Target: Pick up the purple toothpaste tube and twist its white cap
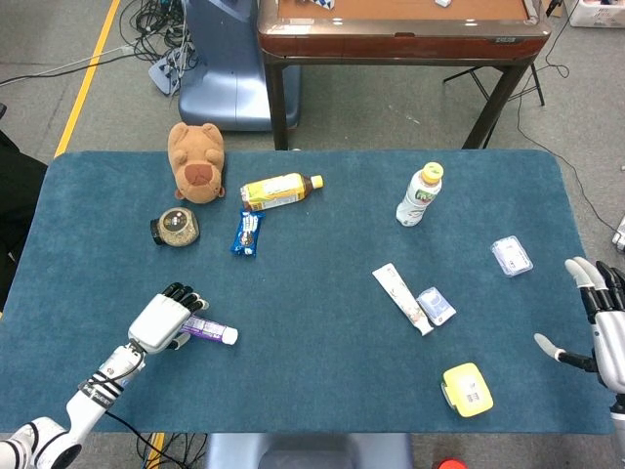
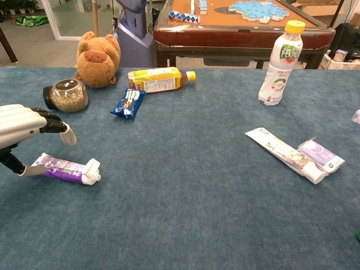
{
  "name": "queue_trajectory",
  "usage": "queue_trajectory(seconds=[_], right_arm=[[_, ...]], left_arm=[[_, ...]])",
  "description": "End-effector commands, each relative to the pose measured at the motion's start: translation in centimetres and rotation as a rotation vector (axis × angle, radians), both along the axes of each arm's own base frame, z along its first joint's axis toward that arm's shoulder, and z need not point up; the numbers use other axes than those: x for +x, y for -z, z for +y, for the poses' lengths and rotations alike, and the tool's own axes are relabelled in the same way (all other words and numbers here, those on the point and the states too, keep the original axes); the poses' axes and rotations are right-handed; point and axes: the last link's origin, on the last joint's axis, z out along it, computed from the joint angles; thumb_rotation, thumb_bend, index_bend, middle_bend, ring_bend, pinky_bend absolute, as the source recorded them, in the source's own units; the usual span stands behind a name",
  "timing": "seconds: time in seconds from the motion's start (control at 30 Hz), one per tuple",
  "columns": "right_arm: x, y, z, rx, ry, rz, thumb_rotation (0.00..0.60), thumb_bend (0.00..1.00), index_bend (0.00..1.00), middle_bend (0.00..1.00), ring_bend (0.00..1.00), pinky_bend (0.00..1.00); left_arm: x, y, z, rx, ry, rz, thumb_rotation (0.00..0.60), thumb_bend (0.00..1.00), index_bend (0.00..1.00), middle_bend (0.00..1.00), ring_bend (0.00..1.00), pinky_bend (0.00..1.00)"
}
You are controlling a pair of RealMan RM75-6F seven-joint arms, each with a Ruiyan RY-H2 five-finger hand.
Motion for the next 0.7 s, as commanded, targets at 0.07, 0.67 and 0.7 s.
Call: queue_trajectory(seconds=[0.07,0.67,0.7], right_arm=[[-0.1,-0.1,0.2,-0.002,0.007,0.0,0.6,0.05,0.0,0.1,0.0,0.0],[-0.5,-0.3,0.7,-0.006,0.016,-0.008,0.6,0.06,0.0,0.1,0.0,0.0],[-0.5,-0.3,0.7,-0.006,0.017,-0.008,0.6,0.06,0.0,0.1,0.0,0.0]], left_arm=[[-0.1,0.5,0.0,0.006,0.002,0.011,0.6,0.22,0.31,0.33,0.2,0.17],[-0.8,1.4,-0.5,0.015,-0.042,-0.003,0.6,0.22,0.35,0.38,0.22,0.19],[-0.8,1.4,-0.5,0.015,-0.044,-0.003,0.6,0.22,0.35,0.38,0.22,0.19]])
